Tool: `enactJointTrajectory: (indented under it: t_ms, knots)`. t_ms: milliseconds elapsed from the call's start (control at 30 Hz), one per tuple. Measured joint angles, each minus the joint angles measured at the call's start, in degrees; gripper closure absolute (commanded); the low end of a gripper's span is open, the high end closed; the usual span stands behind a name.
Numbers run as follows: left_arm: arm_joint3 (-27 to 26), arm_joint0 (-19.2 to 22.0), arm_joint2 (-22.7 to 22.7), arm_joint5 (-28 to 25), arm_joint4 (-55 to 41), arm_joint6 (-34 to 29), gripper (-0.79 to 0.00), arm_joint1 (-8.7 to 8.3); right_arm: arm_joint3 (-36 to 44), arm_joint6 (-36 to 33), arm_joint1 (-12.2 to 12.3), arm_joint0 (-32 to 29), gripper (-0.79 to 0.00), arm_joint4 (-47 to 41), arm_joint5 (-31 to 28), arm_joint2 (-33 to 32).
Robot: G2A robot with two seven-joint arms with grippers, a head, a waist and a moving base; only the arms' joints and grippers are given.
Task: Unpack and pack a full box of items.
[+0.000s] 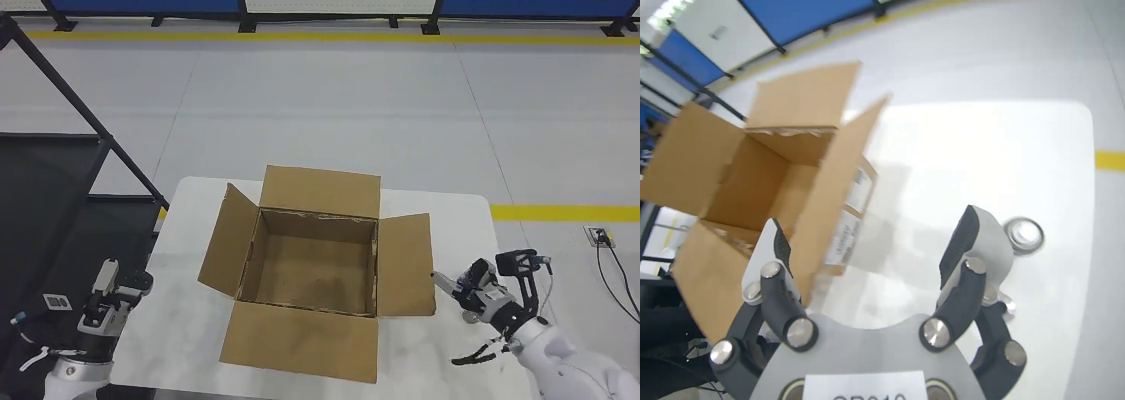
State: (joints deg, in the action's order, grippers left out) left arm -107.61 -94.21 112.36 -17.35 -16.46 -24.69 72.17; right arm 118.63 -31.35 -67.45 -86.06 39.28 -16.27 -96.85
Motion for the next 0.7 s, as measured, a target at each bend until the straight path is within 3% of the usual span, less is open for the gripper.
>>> enactJointTrajectory:
  t_ms: [100, 133, 400, 700]
  knots:
    - [2.18, -1.05, 1.09, -2.92, 2.67, -3.58, -0.785, -0.36, -0.64, 1.49, 0.17, -0.21, -0.785, -1.99, -9.60, 0.06]
    - [2.76, -1.29, 1.34, -3.96, 3.30, -4.23, -0.785, -0.43, -0.66, 1.34, 0.17, -0.17, -0.785, -1.92, -10.29, 0.07]
    - [3.29, -1.52, 0.95, -6.09, 3.53, 0.06, -0.785, -0.27, -2.16, 1.18, 0.18, 0.62, -0.785, -4.62, -6.15, 0.53]
    - [2.88, -1.78, 0.93, -6.11, 3.18, 0.45, -0.785, -0.24, -12.39, -9.56, 0.95, 10.03, -0.785, -16.46, -5.55, 2.77]
